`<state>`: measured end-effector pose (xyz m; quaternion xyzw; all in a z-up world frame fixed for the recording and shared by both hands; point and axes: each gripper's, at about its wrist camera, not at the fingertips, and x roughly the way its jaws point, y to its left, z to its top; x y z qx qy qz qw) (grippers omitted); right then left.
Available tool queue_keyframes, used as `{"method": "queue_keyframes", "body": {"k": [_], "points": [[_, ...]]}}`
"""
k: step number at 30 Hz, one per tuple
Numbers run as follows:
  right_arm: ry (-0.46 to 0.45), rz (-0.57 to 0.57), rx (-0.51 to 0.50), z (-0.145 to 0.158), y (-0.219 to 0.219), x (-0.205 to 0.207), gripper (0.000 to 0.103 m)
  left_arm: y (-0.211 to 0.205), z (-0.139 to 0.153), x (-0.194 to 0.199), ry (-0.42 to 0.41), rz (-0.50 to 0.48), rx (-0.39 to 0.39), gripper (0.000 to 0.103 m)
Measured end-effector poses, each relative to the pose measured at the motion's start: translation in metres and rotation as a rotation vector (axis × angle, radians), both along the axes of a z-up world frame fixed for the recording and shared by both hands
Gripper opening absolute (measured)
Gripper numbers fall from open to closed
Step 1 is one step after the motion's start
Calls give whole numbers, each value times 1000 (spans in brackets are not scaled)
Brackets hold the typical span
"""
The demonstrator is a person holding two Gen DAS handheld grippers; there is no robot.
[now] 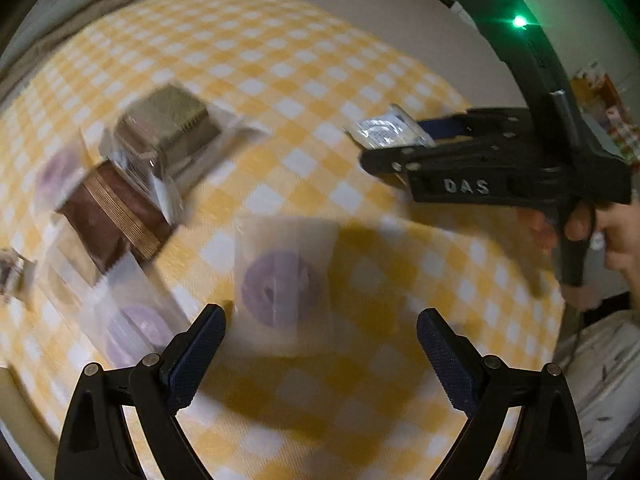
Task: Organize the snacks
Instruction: 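Grasp the purple-cake packet with the left tool while the right tool grasps the white barcode packet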
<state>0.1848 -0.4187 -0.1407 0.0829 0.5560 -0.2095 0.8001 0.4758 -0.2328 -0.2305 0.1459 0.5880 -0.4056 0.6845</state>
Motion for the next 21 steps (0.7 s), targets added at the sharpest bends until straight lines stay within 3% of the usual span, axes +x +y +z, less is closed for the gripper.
{"method": "queue_keyframes", "body": {"k": [4, 8, 10, 12, 17, 21], "points": [[-11, -15, 11, 6, -1, -5, 46, -17, -4, -3, -90, 37, 79, 81], [-30, -25, 0, 17, -3, -10, 44, -30, -15, -8, -150, 52, 172, 70], [-44, -31, 1, 24, -9, -8, 43, -31, -15, -6, -149, 64, 174, 66], [-64, -41, 4, 31, -9, -11, 43, -31, -13, -5, -152, 85, 168, 49], [-113, -43, 3, 48, -7, -19, 42, -30, -12, -7, -149, 105, 173, 45], [-146, -38, -21, 58, 1, -21, 42, -14, 8, -6, -179, 170, 150, 44]]}}
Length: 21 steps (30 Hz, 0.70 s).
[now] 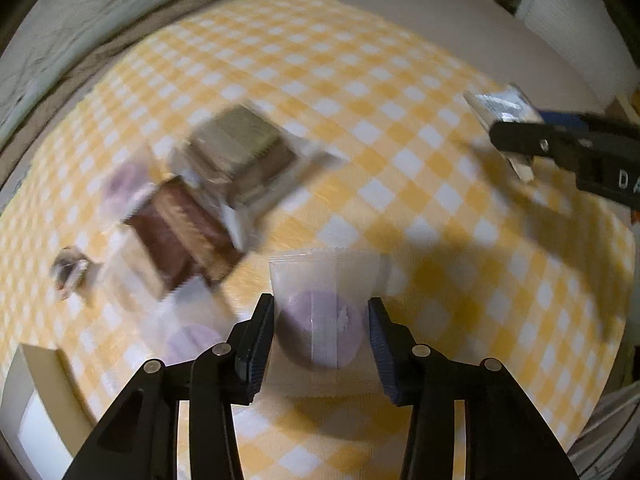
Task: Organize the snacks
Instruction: 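Grasp the purple-cake packet with the left tool while the right tool grasps the white barcode packet, then carry the purple-cake packet and white barcode packet over the white tray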
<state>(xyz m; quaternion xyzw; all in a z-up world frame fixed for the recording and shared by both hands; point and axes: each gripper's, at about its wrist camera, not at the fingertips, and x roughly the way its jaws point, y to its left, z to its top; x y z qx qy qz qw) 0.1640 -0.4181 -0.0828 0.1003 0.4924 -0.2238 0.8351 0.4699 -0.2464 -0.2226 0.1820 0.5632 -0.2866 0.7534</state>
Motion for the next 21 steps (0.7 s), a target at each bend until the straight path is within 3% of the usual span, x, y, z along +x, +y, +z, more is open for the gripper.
{"method": "queue_keyframes", "body": {"k": [13, 21], "points": [[-169, 12, -87, 54, 38, -9, 42, 76, 95, -17, -159, 241, -179, 44], [-234, 64, -90, 80, 75, -9, 41, 130, 143, -49, -251, 316, -210, 44]]}}
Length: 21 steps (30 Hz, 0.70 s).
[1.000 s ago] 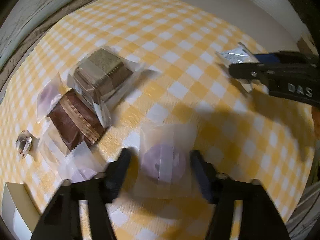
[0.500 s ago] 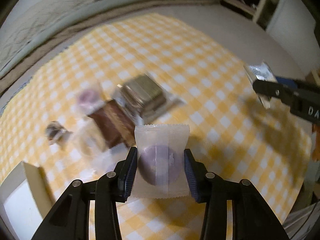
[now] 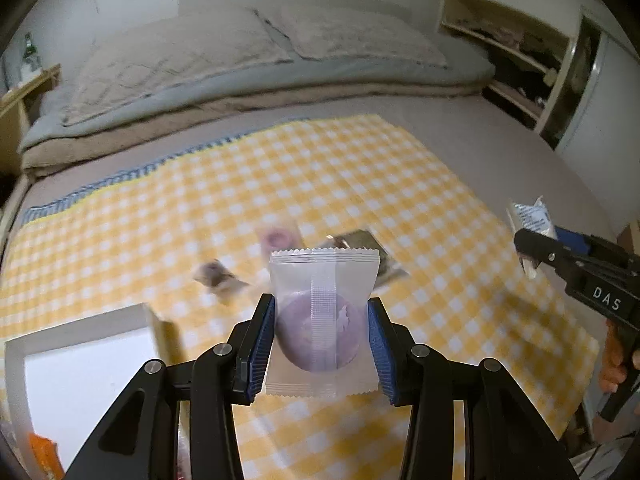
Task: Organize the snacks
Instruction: 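Carry the purple-cake packet and white barcode packet over the white tray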
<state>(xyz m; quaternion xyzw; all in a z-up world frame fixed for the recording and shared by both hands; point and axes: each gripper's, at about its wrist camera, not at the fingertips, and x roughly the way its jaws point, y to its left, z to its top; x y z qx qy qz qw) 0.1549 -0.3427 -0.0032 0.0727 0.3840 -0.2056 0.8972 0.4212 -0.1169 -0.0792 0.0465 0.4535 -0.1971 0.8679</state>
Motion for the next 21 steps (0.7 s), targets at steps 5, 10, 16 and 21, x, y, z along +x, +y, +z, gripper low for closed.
{"method": "queue_keyframes", "body": {"k": [5, 10, 16, 21], "points": [[-40, 47, -10, 13, 32, 7, 41, 34, 30, -28, -51, 46, 5, 44], [-65, 109, -5, 21, 66, 16, 41, 65, 54, -54, -93, 83, 16, 44], [-80, 177, -2, 25, 106, 33, 41, 109, 74, -82, -108, 154, 27, 44], [-96, 228, 29, 27, 138, 48, 41, 142, 89, -92, -101, 207, 37, 44]]}}
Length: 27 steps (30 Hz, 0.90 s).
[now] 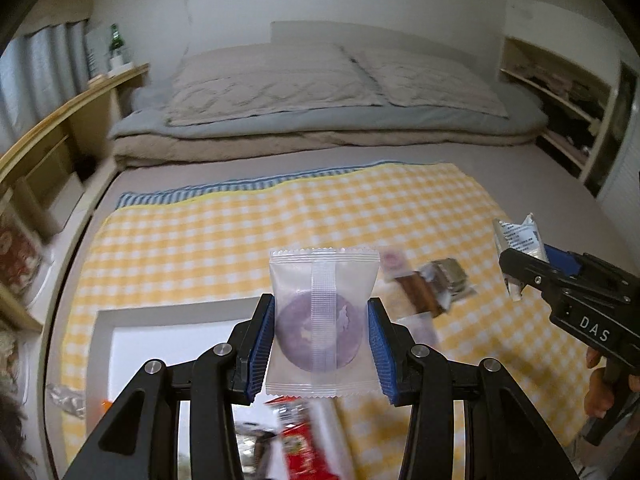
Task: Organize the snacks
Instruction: 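Carry the purple-cake packet and white barcode packet over the white tray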
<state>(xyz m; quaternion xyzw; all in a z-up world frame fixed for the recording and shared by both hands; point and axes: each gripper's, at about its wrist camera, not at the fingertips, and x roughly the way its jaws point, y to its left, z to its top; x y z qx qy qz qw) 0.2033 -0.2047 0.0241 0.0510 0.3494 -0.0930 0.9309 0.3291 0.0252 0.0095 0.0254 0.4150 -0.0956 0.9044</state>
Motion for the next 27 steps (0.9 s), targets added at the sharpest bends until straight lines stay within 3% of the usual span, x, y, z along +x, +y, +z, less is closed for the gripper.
{"method": "queue_keyframes", "body": {"k": [6, 14, 27], "points": [[21, 78, 30, -8, 40, 24, 41, 44, 11, -10, 10, 64, -17, 44], [71, 159, 105, -34, 83, 63, 42, 84, -2, 15, 66, 116, -69, 44], [211, 143, 293, -92, 96, 128, 42, 120, -68, 93, 212, 134, -96, 44]]}}
